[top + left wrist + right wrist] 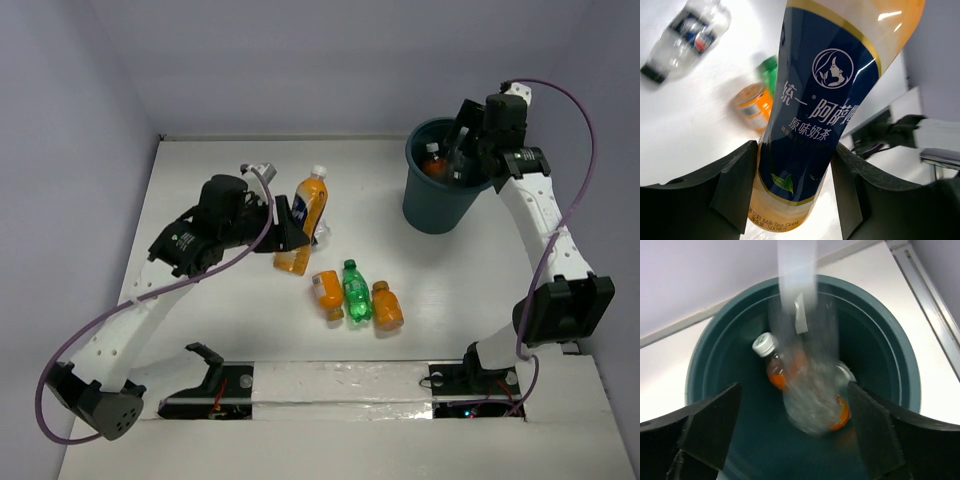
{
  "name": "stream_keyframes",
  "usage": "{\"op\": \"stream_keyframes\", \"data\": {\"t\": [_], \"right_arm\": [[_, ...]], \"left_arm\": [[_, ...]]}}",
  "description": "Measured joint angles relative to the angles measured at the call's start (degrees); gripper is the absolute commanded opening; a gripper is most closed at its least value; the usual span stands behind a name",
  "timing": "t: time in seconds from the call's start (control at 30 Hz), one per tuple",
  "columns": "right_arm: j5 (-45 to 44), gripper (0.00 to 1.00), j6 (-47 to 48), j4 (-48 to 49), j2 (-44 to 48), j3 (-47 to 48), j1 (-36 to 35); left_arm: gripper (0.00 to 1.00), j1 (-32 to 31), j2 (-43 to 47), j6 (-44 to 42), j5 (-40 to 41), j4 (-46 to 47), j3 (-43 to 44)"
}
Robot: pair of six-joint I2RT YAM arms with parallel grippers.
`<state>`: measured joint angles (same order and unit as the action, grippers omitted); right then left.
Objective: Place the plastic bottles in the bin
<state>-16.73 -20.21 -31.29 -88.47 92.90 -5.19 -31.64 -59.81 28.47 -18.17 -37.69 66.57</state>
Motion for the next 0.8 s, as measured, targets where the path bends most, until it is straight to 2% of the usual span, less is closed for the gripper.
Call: {"op": "stream_keyframes", "data": {"t": [0.1, 0.17, 0.23, 0.27, 0.3, 0.33, 0.4, 0.43, 0.47, 0.5, 0.63, 0.8], "right_arm": [[1.9, 0.93, -0.3, -0.1, 2.3, 0.0, 0.0], [4.4, 0.65, -0.4, -0.4, 5.0, 0.0, 0.0], [8.6, 0.24, -0.9, -0.3, 8.6, -0.1, 0.0], [11.9, 0.23, -1.0, 0.2, 10.8, -0.6, 0.0], [15.5, 0.24, -1.6, 0.9, 13.4, -1.5, 0.0], [19.6, 0.44, -2.2, 2.1, 16.2, -2.7, 0.1], [28.5, 0.73, -3.5, 4.5, 21.4, -5.3, 0.1], [33.1, 0.91, -4.4, 6.3, 24.2, -6.9, 0.1], [37.6, 0.97, -5.5, 8.3, 26.7, -8.6, 0.1], [41.4, 1.0, -5.9, 9.9, 28.7, -10.0, 0.1], [52.3, 1.0, -8.2, 14.6, 33.0, -12.8, 0.1], [56.7, 1.0, -8.1, 15.8, 32.7, -12.8, 0.0]], "left_arm": [[0.43, 0.0, -2.0, 0.6, -1.9, 2.4, 5.7], [0.43, 0.0, -4.3, 1.0, -3.3, 4.9, 9.5], [0.43, -0.5, -7.2, 1.2, -4.3, 7.7, 13.0], [0.43, -0.8, -8.9, 1.2, -4.7, 9.2, 14.8], [0.43, -1.3, -10.5, 1.2, -5.0, 10.5, 16.4], [0.43, -2.1, -12.6, 1.1, -5.6, 12.1, 18.2], [0.43, -3.3, -16.2, 1.1, -6.6, 15.0, 21.1], [0.43, -4.0, -18.0, 1.0, -7.1, 16.0, 22.5], [0.42, -4.7, -20.0, 1.0, -7.7, 17.2, 24.0], [0.43, -5.2, -21.8, 1.0, -8.3, 18.2, 25.4], [0.43, -8.0, -29.9, 1.0, -10.8, 20.9, 32.3], [0.43, -11.8, -39.6, 0.9, -13.4, 23.3, 43.3]]}}
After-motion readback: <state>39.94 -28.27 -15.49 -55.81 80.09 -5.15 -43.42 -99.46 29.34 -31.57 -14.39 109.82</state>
